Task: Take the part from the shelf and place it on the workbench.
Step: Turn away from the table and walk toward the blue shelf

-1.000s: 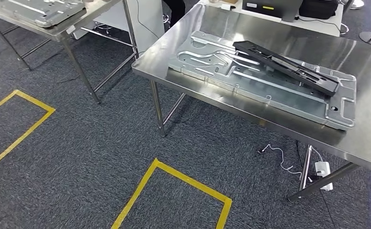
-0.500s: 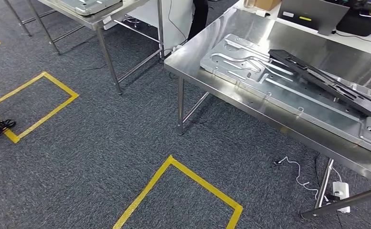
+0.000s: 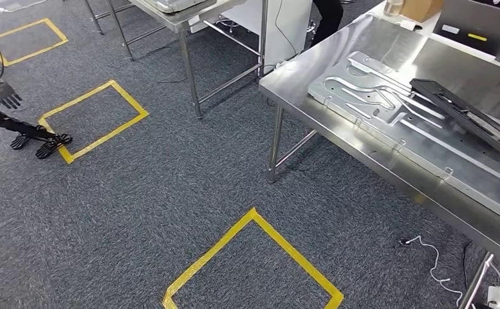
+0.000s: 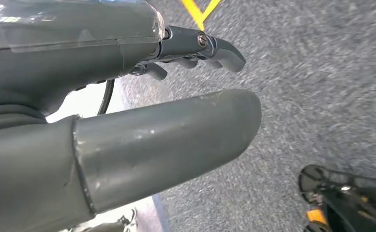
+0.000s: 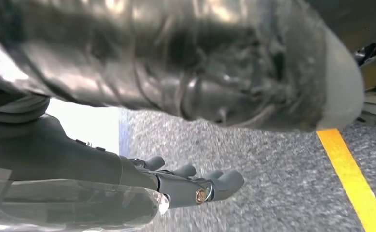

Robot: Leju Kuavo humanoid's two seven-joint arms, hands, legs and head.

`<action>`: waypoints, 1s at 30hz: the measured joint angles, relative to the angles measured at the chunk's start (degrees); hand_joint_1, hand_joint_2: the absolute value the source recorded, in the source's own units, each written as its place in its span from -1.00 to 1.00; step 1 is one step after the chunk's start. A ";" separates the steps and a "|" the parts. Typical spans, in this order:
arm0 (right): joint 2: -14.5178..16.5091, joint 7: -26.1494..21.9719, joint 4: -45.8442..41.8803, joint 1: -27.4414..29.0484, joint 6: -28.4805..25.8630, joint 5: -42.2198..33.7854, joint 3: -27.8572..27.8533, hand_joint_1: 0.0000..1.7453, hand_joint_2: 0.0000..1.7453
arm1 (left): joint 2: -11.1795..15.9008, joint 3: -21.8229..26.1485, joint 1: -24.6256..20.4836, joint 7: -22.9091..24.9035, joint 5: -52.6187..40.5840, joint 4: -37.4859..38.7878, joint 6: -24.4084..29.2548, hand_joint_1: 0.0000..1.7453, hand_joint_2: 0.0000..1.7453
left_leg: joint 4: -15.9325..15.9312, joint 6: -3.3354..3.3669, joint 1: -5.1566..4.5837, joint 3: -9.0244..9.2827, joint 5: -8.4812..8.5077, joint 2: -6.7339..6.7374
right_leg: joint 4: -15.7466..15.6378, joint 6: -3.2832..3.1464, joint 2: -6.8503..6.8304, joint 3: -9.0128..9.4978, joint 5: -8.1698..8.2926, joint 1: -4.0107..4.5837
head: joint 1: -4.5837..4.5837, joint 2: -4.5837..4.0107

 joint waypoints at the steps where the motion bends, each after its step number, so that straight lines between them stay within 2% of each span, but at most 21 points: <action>1: 0.04 0.16 -0.01 -0.03 0.09 0.24 -0.19 -1.00 -1.00 | 0.00 -0.01 -0.02 0.01 0.00 -0.01 -0.01 -1.00 -1.00 | -4.15 0.05 -0.09 2.22 1.50 1.15 | 0.05 0.27 -0.59 0.19 -0.18 0.08 | 0.00 0.00; 3: 0.11 0.41 -0.02 -0.11 0.31 0.67 -0.54 -1.00 -1.00 | -0.01 -0.02 -0.17 0.02 0.01 -0.01 -0.02 -1.00 -1.00 | -9.34 0.65 -0.39 4.89 2.97 2.58 | 0.16 0.93 -1.59 0.53 -0.50 0.30 | 0.03 0.00; 4: 0.13 0.46 -0.03 -0.18 0.39 0.82 -0.65 -1.00 -1.00 | -0.02 -0.02 -0.17 0.04 0.02 -0.01 -0.02 -1.00 -1.00 | -9.91 1.04 -0.61 5.04 2.85 2.65 | 0.17 1.29 -2.01 0.65 -0.59 0.43 | 0.04 0.00; 6: 0.14 0.45 -0.05 -0.46 0.50 1.13 -0.79 -1.00 -1.00 | -0.02 -0.02 0.00 0.12 0.02 -0.01 -0.02 -1.00 -1.00 | -10.09 1.89 -0.62 4.95 3.07 1.53 | 0.13 2.01 -2.43 0.96 -0.79 0.34 | 0.03 0.00; 8: 0.14 0.40 -0.08 -0.57 0.53 1.50 -0.97 -1.00 -1.00 | -0.04 -0.02 0.09 0.17 0.02 -0.01 -0.03 -1.00 -1.00 | -10.58 2.72 -0.49 5.16 3.45 0.54 | 2.03 2.59 -0.17 0.39 -2.46 0.12 | 0.04 0.00; 10: 0.14 0.39 -0.08 -0.43 0.54 1.70 -1.17 -1.00 -1.00 | -0.06 -0.02 0.00 0.17 0.02 -0.01 -0.04 -1.00 -1.00 | -10.75 3.32 -0.56 5.17 3.69 -0.46 | 8.46 2.72 3.00 -2.58 -6.18 0.04 | 0.05 0.00; 11: 0.14 0.39 -0.08 -0.36 0.54 1.73 -1.24 -1.00 -1.00 | -0.06 -0.02 -0.04 0.17 0.02 -0.01 -0.04 -1.00 -1.00 | -10.72 3.47 -0.68 5.06 3.73 -1.05 | 12.44 2.65 3.70 -4.58 -7.89 0.08 | 0.05 0.00; 12: 0.14 0.39 -0.07 -0.29 0.54 1.74 -1.31 -1.00 -1.00 | -0.06 -0.02 -0.06 0.17 0.02 -0.01 -0.04 -1.00 -1.00 | -10.67 3.56 -0.82 5.01 3.75 -1.73 | 15.43 2.55 3.96 -6.17 -8.67 0.11 | 0.04 0.00; 13: 0.14 0.39 -0.08 -0.25 0.54 1.74 -1.38 -1.00 -1.00 | -0.06 -0.02 -0.05 0.17 0.02 -0.01 -0.04 -1.00 -1.00 | -10.60 3.60 -0.96 5.02 3.74 -2.50 | 16.55 2.39 4.08 -6.94 -8.26 0.14 | 0.04 0.00; 14: 0.14 0.40 -0.08 -0.24 0.54 1.74 -1.47 -1.00 -1.00 | -0.06 -0.02 -0.05 0.17 0.02 -0.01 -0.04 -1.00 -1.00 | -10.51 3.61 -1.07 5.08 3.72 -3.33 | 15.33 2.14 4.25 -6.64 -6.65 0.18 | 0.04 0.00; 15: 0.14 0.40 -0.08 -0.22 0.54 1.74 -1.56 -1.00 -1.00 | -0.06 -0.02 -0.06 0.17 0.02 -0.01 -0.04 -1.00 -1.00 | -10.44 3.61 -1.17 5.19 3.67 -4.16 | 12.07 1.78 4.73 -5.41 -4.19 0.25 | 0.04 0.00; 17: 0.09 0.40 -0.08 -0.12 0.54 1.74 -1.74 -1.00 -1.00 | -0.23 -0.02 -0.11 0.17 0.02 -0.01 -0.05 -1.00 -1.00 | -10.24 3.50 -1.22 5.13 3.55 -5.58 | 4.57 0.75 7.40 -2.45 -0.36 0.39 | 0.04 0.00; 18: 0.06 0.40 -0.09 -0.10 0.54 1.75 -1.80 -1.00 -1.00 | -0.32 -0.02 -0.18 0.17 0.02 -0.02 -0.07 -1.00 -1.00 | -10.16 3.29 -1.05 4.92 3.56 -6.19 | 2.23 0.38 8.53 -1.59 0.49 0.52 | 0.05 0.00; 19: 0.03 0.39 -0.09 -0.11 0.54 1.76 -1.87 -1.00 -1.00 | -0.40 -0.02 -0.21 0.17 0.02 -0.02 -0.08 -1.00 -1.00 | -10.11 3.01 -0.83 4.64 3.59 -6.71 | 1.20 0.14 9.24 -1.26 0.58 0.66 | 0.08 0.00; 21: 0.03 0.39 -0.11 -0.26 0.55 1.92 -1.95 -1.00 -1.00 | -0.40 -0.02 -0.16 0.17 0.02 -0.04 -0.10 -1.00 -1.00 | -10.22 2.24 -0.50 4.34 3.83 -7.93 | 0.33 -0.02 8.33 -0.93 0.77 0.81 | 0.11 0.00; 22: 0.07 0.39 -0.12 -0.30 0.55 2.07 -1.98 -1.00 -1.00 | -0.37 -0.03 -0.07 0.17 0.02 -0.05 -0.11 -1.00 -1.00 | -9.89 1.95 -0.60 4.20 3.71 -7.54 | -0.35 -0.13 7.56 -0.49 0.97 0.71 | 0.12 0.00; 24: 0.14 0.38 -0.14 -0.22 0.57 2.45 -2.00 -1.00 -1.00 | -0.34 -0.04 -0.05 0.18 0.02 -0.08 -0.13 -1.00 -1.00 | -7.03 1.45 -0.83 2.98 2.00 -4.99 | -1.63 -0.38 5.90 0.46 1.32 0.39 | 0.05 0.00; 25: 0.17 0.38 -0.15 -0.12 0.60 2.60 -2.01 -1.00 -1.00 | -0.33 -0.04 -0.12 0.19 0.02 -0.09 -0.14 -1.00 -1.00 | -3.81 1.21 -0.73 1.37 0.20 -3.20 | -1.89 -0.49 4.94 0.76 1.27 0.44 | 0.03 0.00; 27: 0.18 0.38 -0.15 -0.02 0.68 2.78 -2.01 -1.00 -1.00 | -0.33 -0.04 -0.25 0.19 0.02 -0.10 -0.15 -1.00 -1.00 | 3.08 0.51 -0.21 -2.22 -3.04 -1.66 | -1.92 -0.59 3.05 0.94 0.98 0.47 | 0.01 0.00; 28: 0.18 0.38 -0.15 -0.03 0.70 2.83 -2.01 -1.00 -1.00 | -0.33 -0.04 -0.25 0.19 0.02 -0.10 -0.15 -1.00 -1.00 | 4.99 0.12 0.17 -3.22 -3.48 -1.36 | -1.88 -0.49 2.14 1.01 0.78 0.40 | 0.00 0.00; 30: 0.18 0.37 -0.15 -0.08 0.71 2.94 -2.01 -1.00 -1.00 | -0.31 -0.04 -0.12 0.19 0.02 -0.10 -0.15 -1.00 -1.00 | 3.40 -0.59 0.90 -2.35 -1.63 -0.92 | -1.70 -0.07 0.83 1.28 0.41 0.11 | 0.00 0.00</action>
